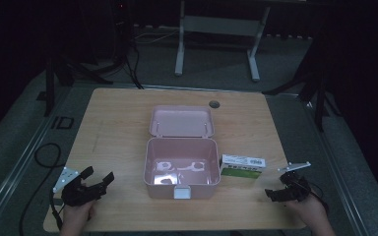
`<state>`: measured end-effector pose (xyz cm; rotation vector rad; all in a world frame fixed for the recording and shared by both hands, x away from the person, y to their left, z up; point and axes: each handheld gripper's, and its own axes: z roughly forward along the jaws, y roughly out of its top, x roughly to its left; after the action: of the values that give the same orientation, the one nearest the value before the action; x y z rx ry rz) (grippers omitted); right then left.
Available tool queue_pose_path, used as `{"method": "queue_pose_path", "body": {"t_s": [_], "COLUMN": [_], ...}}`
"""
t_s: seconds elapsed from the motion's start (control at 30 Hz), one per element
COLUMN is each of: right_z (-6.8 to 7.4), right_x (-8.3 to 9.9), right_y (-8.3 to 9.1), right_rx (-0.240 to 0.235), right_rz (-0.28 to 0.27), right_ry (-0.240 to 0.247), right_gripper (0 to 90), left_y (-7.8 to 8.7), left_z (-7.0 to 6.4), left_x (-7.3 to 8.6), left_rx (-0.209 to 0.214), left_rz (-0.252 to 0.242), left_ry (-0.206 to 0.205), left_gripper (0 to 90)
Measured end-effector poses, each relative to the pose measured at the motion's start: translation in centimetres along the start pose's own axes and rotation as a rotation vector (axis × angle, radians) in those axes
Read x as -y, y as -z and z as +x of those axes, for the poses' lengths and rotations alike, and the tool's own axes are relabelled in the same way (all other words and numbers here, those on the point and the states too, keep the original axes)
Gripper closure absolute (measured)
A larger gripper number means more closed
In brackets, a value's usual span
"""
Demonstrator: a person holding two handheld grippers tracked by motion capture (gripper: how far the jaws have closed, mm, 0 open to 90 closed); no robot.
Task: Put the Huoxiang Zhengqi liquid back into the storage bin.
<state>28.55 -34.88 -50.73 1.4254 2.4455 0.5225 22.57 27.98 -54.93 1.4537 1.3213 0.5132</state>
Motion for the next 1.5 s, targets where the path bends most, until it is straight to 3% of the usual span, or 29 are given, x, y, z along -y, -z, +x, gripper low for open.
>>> {"method": "queue_pose_path", "body": {"t_s": [0.1,0.13,0.17,0.23,0.4,0.53,0.63,0.73,1.03,1.5], "right_z": [0.2,0.4,0.4,0.6,1.2,1.8,2.6,3.3,5.3,8.2], "right_x": [-0.3,-0.5,-0.5,-0.6,-1.3,-1.9,-2.0,-2.3,-3.1,-5.3], "right_y": [-0.1,-0.2,-0.2,-0.4,-0.5,-0.5,-0.8,-0.8,-0.2,0.9], "right_rx": [-0.054,-0.077,-0.077,-0.105,-0.127,-0.176,-0.179,-0.191,-0.234,-0.276], "right_rz": [0.046,0.080,0.080,0.119,0.174,0.225,0.281,0.299,0.292,0.292], "right_ry": [0.110,0.186,0.186,0.256,0.362,0.478,0.590,0.661,0.784,0.888], "right_gripper": [13.2,13.1,13.1,12.7,12.6,12.4,12.5,12.8,13.4,14.1], "left_y": [0.0,0.0,0.0,0.0,0.0,0.0,0.0,0.0,0.0,0.1], "left_z": [-0.1,-0.1,-0.1,-0.1,-0.1,0.0,0.0,0.0,0.1,0.1], "left_x": [0.0,0.0,0.0,0.0,0.0,0.0,0.0,0.0,0.0,-0.1], "left_rx": [0.014,0.016,0.018,0.017,0.013,0.012,0.012,0.013,0.010,0.009], "left_rz": [-0.003,-0.003,-0.003,-0.003,-0.002,-0.005,-0.005,-0.005,-0.005,-0.012], "left_ry": [-0.001,-0.003,-0.003,-0.003,-0.004,-0.004,-0.004,-0.005,-0.005,0.000], "left_gripper": [7.0,7.0,7.0,7.0,7.0,7.0,7.0,7.0,7.0,7.0]}}
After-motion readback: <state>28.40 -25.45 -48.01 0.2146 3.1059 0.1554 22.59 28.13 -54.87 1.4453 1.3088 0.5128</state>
